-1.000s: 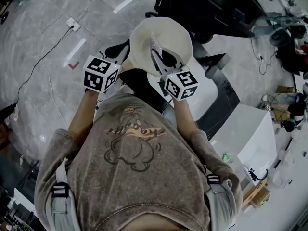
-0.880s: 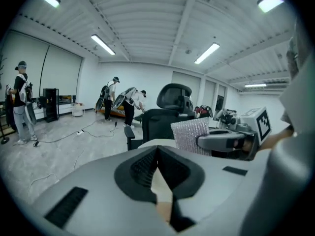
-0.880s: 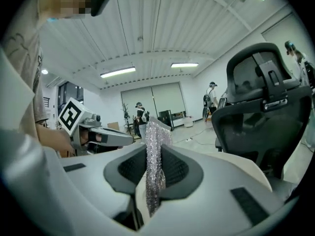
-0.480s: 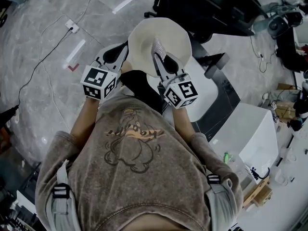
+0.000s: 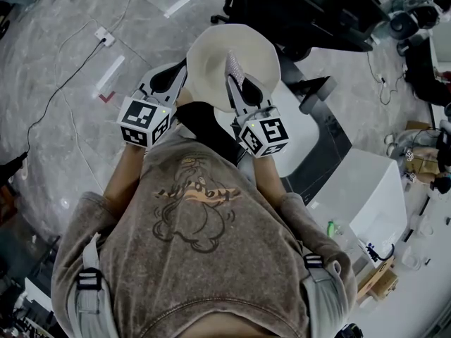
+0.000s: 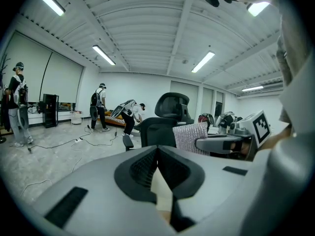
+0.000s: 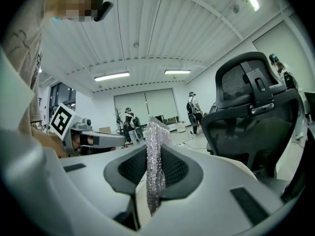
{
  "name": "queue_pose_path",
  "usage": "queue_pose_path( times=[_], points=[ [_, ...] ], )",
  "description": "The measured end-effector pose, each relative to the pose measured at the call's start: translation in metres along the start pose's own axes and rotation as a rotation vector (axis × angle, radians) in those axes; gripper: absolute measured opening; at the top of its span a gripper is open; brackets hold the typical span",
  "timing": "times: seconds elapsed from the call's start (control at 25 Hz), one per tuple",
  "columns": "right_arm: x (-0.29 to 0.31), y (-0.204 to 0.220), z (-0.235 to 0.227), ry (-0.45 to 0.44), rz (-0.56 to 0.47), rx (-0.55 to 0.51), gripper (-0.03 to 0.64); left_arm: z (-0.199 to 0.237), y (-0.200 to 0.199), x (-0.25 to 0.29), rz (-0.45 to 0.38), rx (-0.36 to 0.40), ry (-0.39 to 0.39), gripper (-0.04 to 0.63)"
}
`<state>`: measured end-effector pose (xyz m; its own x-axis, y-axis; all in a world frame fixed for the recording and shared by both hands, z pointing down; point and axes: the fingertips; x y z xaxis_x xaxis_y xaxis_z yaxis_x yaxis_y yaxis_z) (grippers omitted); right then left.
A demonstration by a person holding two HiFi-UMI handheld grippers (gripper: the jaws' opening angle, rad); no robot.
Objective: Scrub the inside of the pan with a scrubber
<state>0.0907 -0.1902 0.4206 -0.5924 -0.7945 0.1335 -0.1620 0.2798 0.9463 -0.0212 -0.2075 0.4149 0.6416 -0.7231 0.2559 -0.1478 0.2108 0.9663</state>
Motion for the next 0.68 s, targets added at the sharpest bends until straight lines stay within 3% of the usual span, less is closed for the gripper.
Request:
queue_pose_path(
  times=[0.68],
  points=[
    [-0.006,0.005,-0.006,0.003,0.033,0.009,0.083,-0.011,0.006,0.006,0.017,0.026,0.019,0.018]
  ],
)
Point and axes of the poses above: the fingertips, and each gripper's own axes: x forward along the fingers, z to its left, y out of its underside, and after that the axes turned 6 degrees about x, right-handed
